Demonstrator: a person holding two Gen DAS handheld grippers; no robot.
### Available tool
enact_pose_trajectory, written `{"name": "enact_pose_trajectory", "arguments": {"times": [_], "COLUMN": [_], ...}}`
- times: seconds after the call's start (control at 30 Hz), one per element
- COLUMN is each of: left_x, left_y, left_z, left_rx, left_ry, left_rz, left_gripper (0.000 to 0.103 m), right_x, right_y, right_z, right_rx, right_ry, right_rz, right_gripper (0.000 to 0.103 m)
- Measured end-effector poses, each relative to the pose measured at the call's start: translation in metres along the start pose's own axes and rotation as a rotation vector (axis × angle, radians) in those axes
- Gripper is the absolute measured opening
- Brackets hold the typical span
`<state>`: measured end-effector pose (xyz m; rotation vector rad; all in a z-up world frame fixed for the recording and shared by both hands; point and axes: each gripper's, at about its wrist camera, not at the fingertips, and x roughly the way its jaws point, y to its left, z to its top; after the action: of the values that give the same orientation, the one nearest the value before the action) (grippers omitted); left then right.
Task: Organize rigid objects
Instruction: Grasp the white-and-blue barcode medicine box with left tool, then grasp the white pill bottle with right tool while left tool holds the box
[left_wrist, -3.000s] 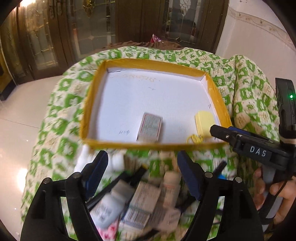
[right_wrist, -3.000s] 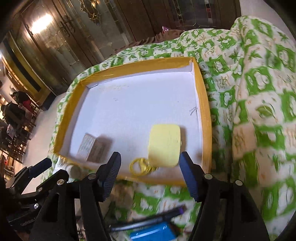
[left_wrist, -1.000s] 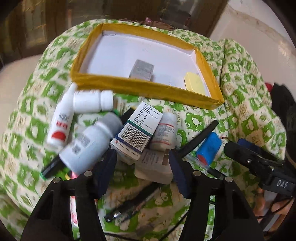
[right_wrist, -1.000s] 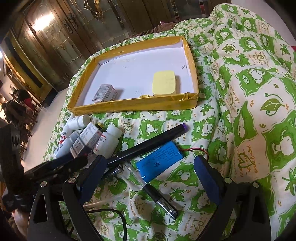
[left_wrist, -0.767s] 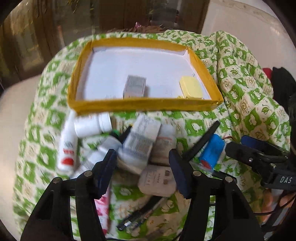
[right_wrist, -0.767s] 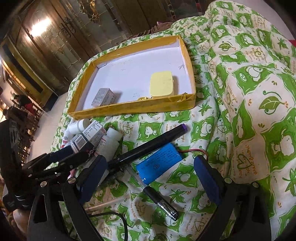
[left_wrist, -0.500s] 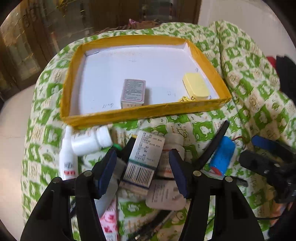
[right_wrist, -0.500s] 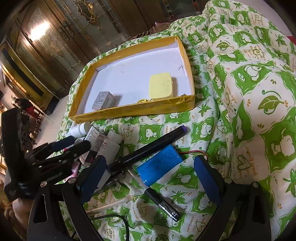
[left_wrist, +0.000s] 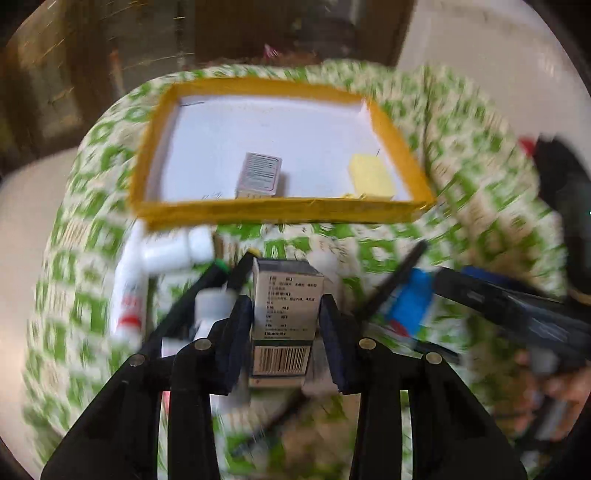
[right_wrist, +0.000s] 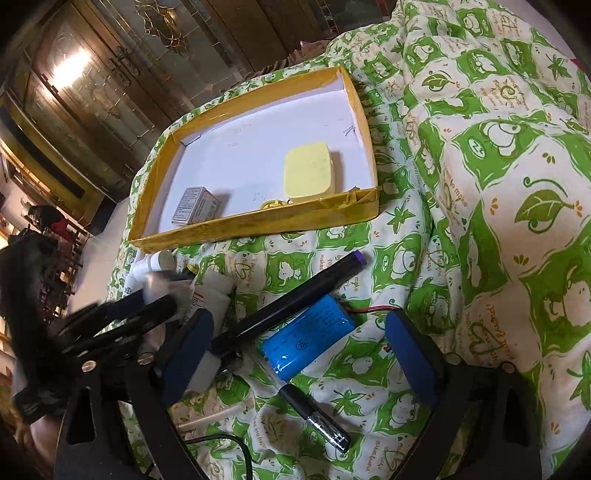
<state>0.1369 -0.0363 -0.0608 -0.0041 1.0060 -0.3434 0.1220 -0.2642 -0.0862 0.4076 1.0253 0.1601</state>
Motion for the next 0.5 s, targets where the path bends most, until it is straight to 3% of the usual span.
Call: {"name": "enact_pose_trajectory", "arguments": {"times": [0.13, 0.2, 0.37, 0.5], "left_x": [-0.013, -0.005, -0.003, 0.001], "left_y": [0.009, 0.013, 0.015, 0.015], "left_z": [-0.032, -0.041, -0.040, -0.041], "left_rx": [-0.082, -0.105, -0.123, -0.131], "left_ry": [-0.004, 0.026, 0.017, 0.023], "left_rz": [-0.051, -0.051, -0.065, -0.074], "left_gripper": [0.035, 0.034, 0.034, 0.034], "right_x": [0.008, 0.013, 0.027, 0.057], "right_y": [0.002, 0.006, 0.035, 0.053], "right_z": [0.001, 0.004, 0.021, 0.028], "right_rx": [0.037, 0.073, 0.073, 0.097], "right_ry": [0.062, 0.102, 0.164, 0.244], "right_rz": [0.061, 0.129, 0.222, 0.228], "right_gripper": [0.061, 0.058, 0.058, 0.057]}}
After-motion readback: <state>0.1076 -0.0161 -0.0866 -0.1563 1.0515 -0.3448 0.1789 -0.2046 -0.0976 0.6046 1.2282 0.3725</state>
